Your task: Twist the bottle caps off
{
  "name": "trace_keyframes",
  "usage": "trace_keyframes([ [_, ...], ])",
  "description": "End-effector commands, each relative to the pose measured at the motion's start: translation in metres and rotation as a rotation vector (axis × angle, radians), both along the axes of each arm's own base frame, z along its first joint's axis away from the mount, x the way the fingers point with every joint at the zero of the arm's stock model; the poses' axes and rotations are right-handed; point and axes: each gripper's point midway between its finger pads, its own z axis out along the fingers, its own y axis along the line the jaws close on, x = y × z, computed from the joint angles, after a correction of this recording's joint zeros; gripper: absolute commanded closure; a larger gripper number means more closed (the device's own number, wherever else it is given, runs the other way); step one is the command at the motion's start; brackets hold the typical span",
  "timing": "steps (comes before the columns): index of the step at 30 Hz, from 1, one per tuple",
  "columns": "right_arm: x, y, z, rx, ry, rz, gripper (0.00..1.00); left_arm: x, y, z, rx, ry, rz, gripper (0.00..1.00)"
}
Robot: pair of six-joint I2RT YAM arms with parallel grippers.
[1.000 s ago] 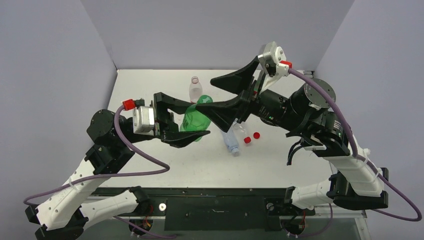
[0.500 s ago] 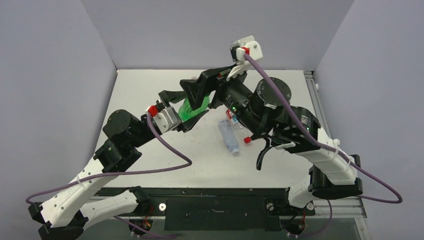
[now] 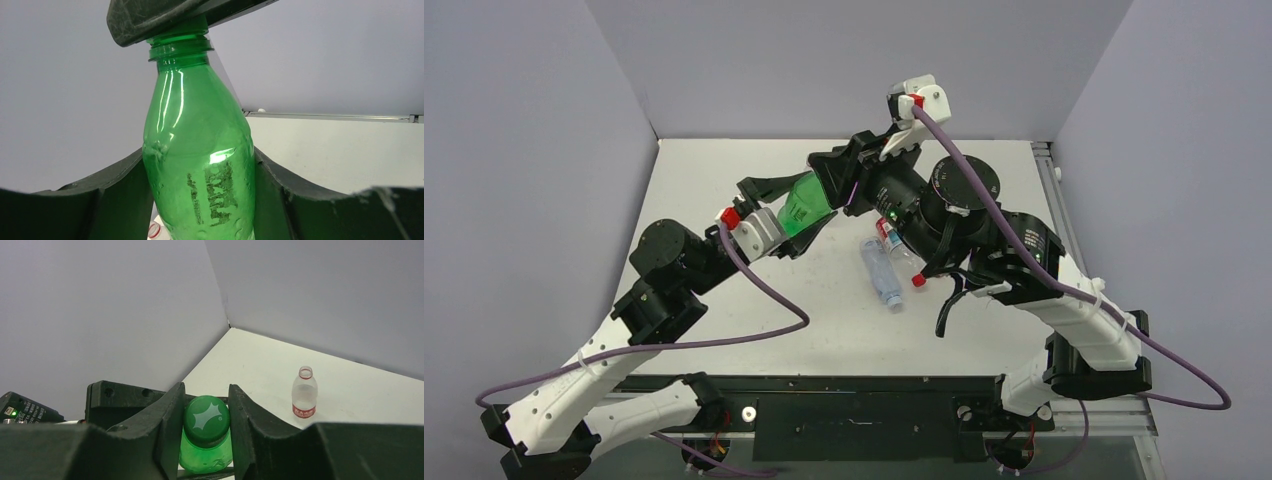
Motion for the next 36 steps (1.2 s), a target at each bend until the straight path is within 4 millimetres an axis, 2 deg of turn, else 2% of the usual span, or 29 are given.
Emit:
trace_keyframes([
  [1,-0.003,-0.003,0.011,0.055,-0.001,0.032,0.74,0.0,0.006,0.018,-0.057,-0.029,0.021,1.0],
  [3,-0.002,-0.002,0.01,0.049,0.002,0.044,0.87,0.0,0.005,0.019,-0.062,-0.022,0.013,1.0],
  [7,-0.01,-0.002,0.019,0.051,-0.045,0.166,0.99,-0.012,0.001,0.024,-0.09,-0.005,-0.055,1.0],
  [9,-0.029,0.001,0.028,0.048,-0.115,0.315,1.0,-0.024,-0.002,0.027,-0.103,0.004,-0.119,1.0],
  [10,-0.045,0.002,0.031,0.037,-0.169,0.421,1.0,-0.029,-0.003,0.027,-0.111,0.018,-0.149,1.0],
  [12,-0.066,0.001,0.035,0.021,-0.236,0.549,1.0,-0.051,-0.009,0.028,-0.107,0.032,-0.268,1.0],
  [17,-0.099,-0.009,0.044,0.002,-0.322,0.731,1.0,-0.085,-0.016,0.032,-0.12,0.125,-0.466,1.0],
  [21,-0.109,-0.013,0.04,-0.014,-0.342,0.79,1.0,-0.1,-0.02,0.034,-0.128,0.217,-0.57,1.0],
  [29,-0.108,-0.022,0.037,-0.018,-0.344,0.781,1.0,-0.101,-0.023,0.029,-0.109,0.263,-0.616,1.0],
  [30,-0.104,-0.022,0.036,-0.017,-0.338,0.765,0.96,-0.099,-0.024,0.028,-0.109,0.262,-0.607,1.0],
  [31,-0.087,-0.023,0.037,0.004,-0.296,0.67,0.59,-0.09,-0.023,0.028,-0.116,0.239,-0.559,1.0],
  [32,-0.07,-0.022,0.035,0.012,-0.268,0.58,0.47,-0.085,-0.024,0.026,-0.111,0.216,-0.531,1.0],
  [33,-0.062,-0.022,0.034,0.028,-0.236,0.538,0.29,-0.077,-0.022,0.027,-0.124,0.206,-0.484,1.0],
  [34,-0.046,-0.023,0.032,0.047,-0.197,0.448,0.26,-0.07,-0.022,0.024,-0.118,0.184,-0.451,1.0],
  [36,-0.025,-0.027,0.033,0.089,-0.143,0.32,0.22,-0.054,-0.019,0.02,-0.106,0.118,-0.356,1.0],
])
